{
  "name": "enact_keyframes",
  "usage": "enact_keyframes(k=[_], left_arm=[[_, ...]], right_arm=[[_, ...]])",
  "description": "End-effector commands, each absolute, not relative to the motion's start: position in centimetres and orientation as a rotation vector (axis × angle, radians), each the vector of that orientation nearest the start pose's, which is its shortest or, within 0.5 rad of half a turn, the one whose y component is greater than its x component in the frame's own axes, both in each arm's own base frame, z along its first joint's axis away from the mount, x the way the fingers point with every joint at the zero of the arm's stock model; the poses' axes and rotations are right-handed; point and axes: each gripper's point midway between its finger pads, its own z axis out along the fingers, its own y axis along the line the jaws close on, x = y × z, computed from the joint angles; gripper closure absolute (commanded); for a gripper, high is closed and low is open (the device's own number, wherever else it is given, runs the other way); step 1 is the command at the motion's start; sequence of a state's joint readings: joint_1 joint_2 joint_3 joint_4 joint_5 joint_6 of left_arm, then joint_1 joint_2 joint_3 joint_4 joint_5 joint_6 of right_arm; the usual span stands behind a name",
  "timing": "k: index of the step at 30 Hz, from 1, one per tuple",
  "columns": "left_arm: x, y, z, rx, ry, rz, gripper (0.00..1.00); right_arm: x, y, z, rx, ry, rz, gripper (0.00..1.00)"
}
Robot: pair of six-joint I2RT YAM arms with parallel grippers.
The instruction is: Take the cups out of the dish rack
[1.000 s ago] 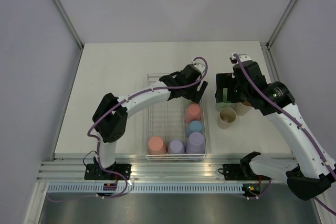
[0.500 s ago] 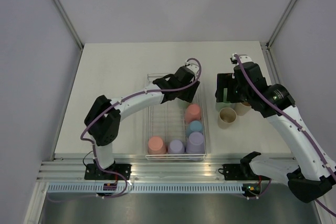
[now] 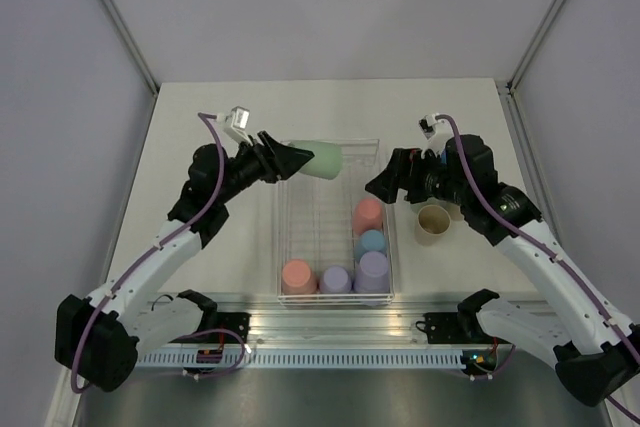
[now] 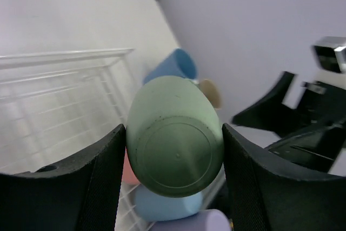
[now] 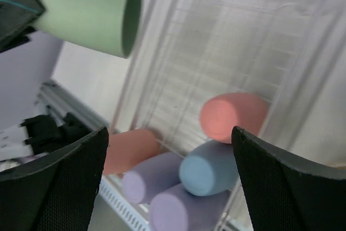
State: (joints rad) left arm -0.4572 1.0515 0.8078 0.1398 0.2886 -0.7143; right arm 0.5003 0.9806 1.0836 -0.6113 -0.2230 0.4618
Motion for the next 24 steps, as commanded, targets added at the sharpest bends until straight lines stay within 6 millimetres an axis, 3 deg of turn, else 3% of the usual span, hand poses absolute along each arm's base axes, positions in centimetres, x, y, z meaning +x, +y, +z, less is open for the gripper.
enact_keyframes(k=[1,2,3,7,15,21,24], left_arm=[[26.6,-25.4,29.8,0.014,1.726,-1.532,0.98],[26.2,-25.5,31.0,-0.001,1.671,-1.604,0.98],[26.1,-25.5,30.7,-0.011,1.674,-1.631,0.98],[25.3,-25.4,30.1,-0.066,1.645,-1.734,0.98],[25.0,-25.6,31.0,-0.126,1.571,-1.894,0.98],[25.1,-26.2,30.4,-0.147,1.594,-1.928,0.98],[25.0,-27.0,30.4,-0.136,1.604,-1.942,0.98]], right_arm=[[22.2,24.1,30.8,-0.255,1.974,1.238,0.02],[22.5,24.8,32.2,-0.264,1.883,1.306,0.02],[22.2,25.2,32.3,-0.264,1.869,1.352,0.02],[22.1,26.1,31.6,-0.253,1.856,1.456,0.03],[22.1,27.0,31.0,-0.281,1.864,1.516,0.09],[22.1,27.6,31.8,-0.293,1.814,1.596,0.20],[21.9,28.0,32.5,-0.313,1.778,1.648,0.37]])
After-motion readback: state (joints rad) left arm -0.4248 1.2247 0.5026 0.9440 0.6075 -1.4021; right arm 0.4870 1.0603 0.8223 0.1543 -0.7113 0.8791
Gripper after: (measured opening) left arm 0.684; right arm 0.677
